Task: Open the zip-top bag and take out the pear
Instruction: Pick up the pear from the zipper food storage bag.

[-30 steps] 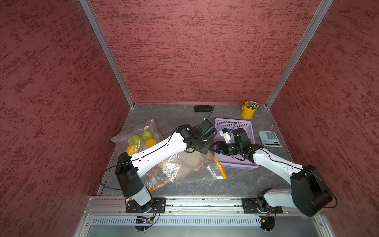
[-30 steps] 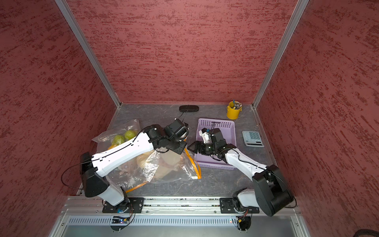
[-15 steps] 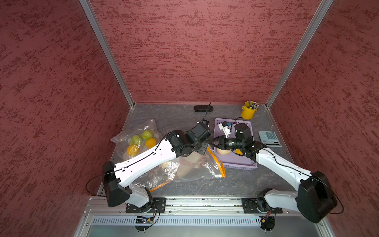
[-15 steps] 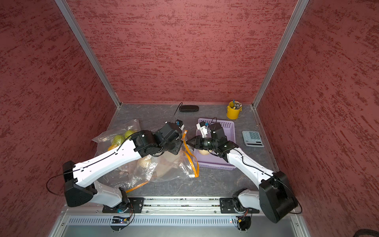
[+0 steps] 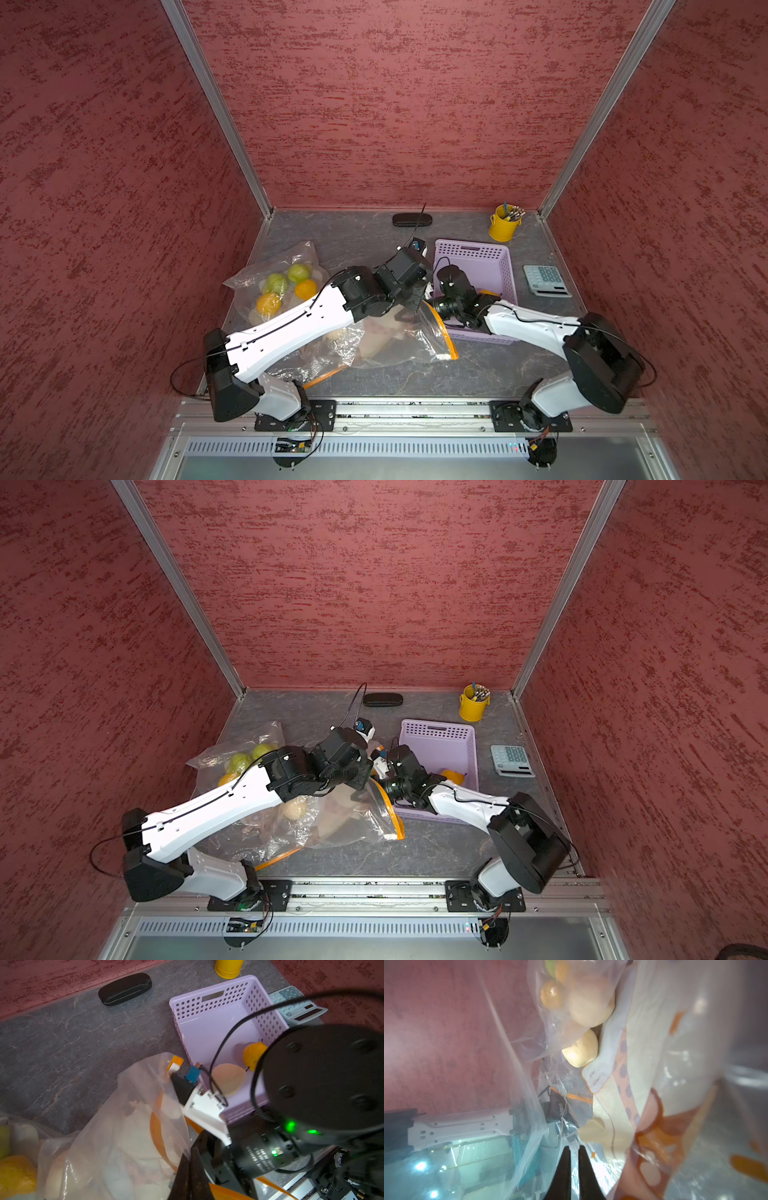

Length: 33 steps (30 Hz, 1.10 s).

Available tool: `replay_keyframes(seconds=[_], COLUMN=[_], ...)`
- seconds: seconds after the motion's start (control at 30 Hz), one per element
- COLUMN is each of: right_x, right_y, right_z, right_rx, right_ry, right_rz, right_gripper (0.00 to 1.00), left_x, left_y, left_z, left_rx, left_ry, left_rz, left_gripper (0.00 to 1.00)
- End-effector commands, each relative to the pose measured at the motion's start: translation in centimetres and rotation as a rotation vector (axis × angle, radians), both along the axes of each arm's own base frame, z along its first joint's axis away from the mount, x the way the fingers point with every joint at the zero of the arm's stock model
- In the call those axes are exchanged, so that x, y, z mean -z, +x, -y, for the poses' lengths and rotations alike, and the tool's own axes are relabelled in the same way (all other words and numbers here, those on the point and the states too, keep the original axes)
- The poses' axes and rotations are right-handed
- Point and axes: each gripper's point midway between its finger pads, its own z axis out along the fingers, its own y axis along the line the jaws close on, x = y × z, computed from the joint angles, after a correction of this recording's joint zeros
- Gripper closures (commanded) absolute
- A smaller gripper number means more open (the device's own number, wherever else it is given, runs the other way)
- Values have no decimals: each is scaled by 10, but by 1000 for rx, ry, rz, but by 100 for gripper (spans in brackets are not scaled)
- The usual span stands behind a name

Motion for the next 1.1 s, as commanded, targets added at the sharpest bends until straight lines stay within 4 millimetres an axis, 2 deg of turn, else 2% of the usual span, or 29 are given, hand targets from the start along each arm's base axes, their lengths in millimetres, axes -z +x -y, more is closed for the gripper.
replay_keyframes(seconds=[0.0,0.13,0.23,0.4,0.47,0.6,0.67,0.7,0.73,0.77,0.8,0.87,0.93,1.0,1.07], right_x=[-15,-6,-2,8,10,29,39,43,44,48,52,59,60,59,59], right_y=[10,7,-2,-4,-6,-2,1,1,1,2,2,4,4,5,5], right_z=[-21,-39,-57,-76,-83,-86,-85,-86,-86,-86,-86,-86,-89,-90,-90], right_rx=[19,-11,-69,-97,-116,-109,-96,-97,-100,-100,-97,-88,-93,-95,-96], right_ry=[90,105,128,139,145,71,23,11,8,2,-7,-22,-15,-11,-16], right_rz=[27,2,-16,-48,-50,-74,-74,-78,-79,-83,-89,-98,-105,-102,-104], right_gripper=[90,81,68,57,49,42,37,36,35,35,35,35,35,35,35], left_x=[-36,-49,-59,-64,-65,-68,-70,-69,-68,-67,-68,-69,-70,-62,-37], left_y=[1,3,0,-4,-5,-5,-4,0,5,9,14,22,24,27,30], left_z=[5,4,9,25,35,46,42,35,25,10,-5,-49,-92,-143,-193], left_rx=[-9,-13,10,66,96,134,139,122,96,66,22,-108,-226,-387,-553], left_ry=[-127,-169,-220,-278,-309,-369,-436,-466,-502,-531,-549,-552,-512,-448,-377], left_rz=[85,120,132,111,105,85,62,46,29,18,20,49,89,108,71], left_gripper=[100,100,100,100,100,100,100,100,88,58,44,26,15,14,15])
